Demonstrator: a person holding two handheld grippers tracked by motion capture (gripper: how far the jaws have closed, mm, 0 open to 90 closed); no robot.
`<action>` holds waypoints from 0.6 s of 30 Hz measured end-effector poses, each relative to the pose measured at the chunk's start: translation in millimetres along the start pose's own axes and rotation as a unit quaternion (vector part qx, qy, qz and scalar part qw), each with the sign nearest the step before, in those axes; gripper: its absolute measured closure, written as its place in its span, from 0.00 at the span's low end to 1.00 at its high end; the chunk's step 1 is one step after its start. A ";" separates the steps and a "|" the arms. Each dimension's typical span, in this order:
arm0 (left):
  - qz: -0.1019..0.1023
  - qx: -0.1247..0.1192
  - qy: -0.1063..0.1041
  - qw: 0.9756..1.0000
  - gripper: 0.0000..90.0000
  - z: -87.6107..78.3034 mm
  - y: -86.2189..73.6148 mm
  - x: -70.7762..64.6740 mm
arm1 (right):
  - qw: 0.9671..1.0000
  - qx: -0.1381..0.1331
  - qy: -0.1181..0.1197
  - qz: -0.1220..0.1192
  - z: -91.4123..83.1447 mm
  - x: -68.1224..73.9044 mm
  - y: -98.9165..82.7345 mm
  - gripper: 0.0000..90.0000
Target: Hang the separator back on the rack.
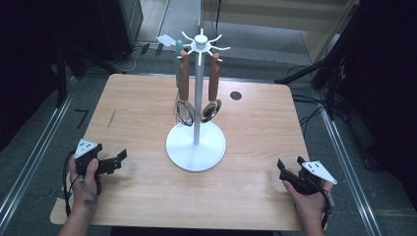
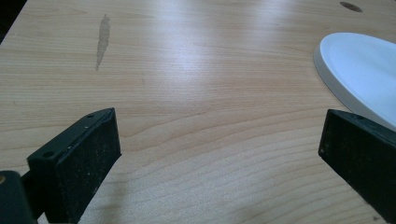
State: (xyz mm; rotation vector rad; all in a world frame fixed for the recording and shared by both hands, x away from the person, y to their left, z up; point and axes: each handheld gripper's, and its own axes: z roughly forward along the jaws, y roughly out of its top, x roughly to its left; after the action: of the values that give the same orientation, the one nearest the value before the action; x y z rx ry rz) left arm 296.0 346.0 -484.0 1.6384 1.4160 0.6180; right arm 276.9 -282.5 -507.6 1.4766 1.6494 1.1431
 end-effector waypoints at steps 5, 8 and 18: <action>0.006 0.003 0.001 1.000 0.00 0.2 0.1 -1.2 | 1.000 0.000 -0.001 0.004 -0.4 -1.6 -0.1 0.25; 0.005 0.004 0.002 1.000 0.00 0.3 0.2 -0.9 | 1.000 0.002 0.001 0.007 0.3 -3.0 0.2 0.25; 0.000 0.007 0.004 1.000 0.00 1.1 0.4 -0.7 | 1.000 0.006 -0.003 0.014 1.7 -5.1 0.9 0.24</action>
State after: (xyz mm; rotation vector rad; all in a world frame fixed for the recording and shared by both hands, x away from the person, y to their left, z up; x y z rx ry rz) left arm 297.0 345.0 -484.1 1.6486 1.4300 0.6161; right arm 279.6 -287.2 -507.9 1.5126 1.6385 1.1447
